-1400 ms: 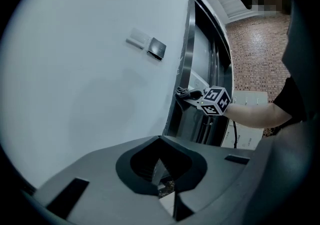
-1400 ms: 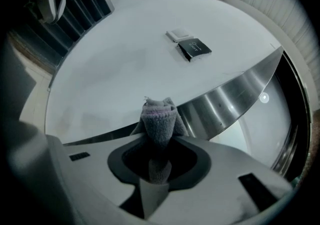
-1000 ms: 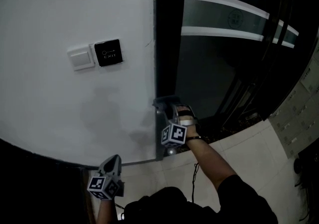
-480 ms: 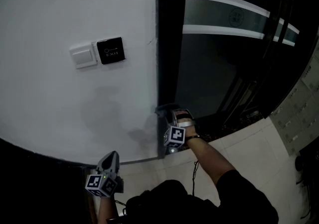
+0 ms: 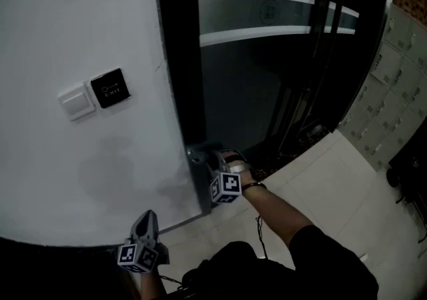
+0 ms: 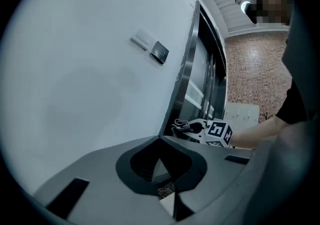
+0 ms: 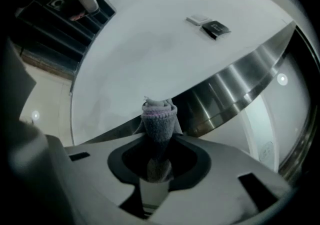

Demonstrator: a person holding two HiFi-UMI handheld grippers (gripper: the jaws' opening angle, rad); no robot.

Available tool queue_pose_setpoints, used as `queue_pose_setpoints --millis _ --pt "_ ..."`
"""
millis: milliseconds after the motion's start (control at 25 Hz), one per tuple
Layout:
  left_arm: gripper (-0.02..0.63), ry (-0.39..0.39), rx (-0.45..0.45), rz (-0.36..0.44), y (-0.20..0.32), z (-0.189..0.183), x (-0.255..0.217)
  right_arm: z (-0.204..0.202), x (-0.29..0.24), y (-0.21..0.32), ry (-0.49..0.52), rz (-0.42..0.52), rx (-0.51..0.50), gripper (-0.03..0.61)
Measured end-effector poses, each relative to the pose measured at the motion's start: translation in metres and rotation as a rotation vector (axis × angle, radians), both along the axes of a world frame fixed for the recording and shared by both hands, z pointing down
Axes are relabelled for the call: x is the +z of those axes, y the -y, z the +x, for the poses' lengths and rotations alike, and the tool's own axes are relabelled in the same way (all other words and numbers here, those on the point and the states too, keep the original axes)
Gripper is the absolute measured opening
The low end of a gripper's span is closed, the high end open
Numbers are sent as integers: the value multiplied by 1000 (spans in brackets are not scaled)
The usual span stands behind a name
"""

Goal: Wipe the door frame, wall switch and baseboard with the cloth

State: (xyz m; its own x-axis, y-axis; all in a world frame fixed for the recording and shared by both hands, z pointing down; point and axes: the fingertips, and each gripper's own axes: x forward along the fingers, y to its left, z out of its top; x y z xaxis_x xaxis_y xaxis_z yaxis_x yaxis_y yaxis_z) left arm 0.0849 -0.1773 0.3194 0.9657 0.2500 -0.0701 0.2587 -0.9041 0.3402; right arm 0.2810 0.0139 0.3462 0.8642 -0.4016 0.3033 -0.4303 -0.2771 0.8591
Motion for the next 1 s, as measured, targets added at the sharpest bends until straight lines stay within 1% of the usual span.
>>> queue_pose_setpoints --millis 160,320,440,520,640,720,800,920,1000 --pt "0 -31 57 15 -17 18 -8 -25 -35 -30 -40 93 37 92" --pt "2 -45 143 47 -52 42 -10 -55 -49 -85 -73 145 91 92" --pt "2 -53 184 51 -92 56 -11 -60 -52 -139 -85 183 141 92" --pt "2 -56 204 77 -121 61 -14 -56 -55 -173 -84 229 170 92" --pt "2 -77 188 115 -169 77 -20 -44 -61 -226 -99 308 166 92" --pt "0 -91 153 129 -208 86 -24 -37 -66 -264 -115 330 137 92" --pt "0 -92 106 119 -243 96 -24 -30 -71 -297 -120 343 100 92" --pt "2 -84 56 96 -297 113 -24 -23 -79 -338 -71 409 36 92" --pt "0 -82 51 107 -331 122 -29 -19 -82 -365 -32 460 8 91"
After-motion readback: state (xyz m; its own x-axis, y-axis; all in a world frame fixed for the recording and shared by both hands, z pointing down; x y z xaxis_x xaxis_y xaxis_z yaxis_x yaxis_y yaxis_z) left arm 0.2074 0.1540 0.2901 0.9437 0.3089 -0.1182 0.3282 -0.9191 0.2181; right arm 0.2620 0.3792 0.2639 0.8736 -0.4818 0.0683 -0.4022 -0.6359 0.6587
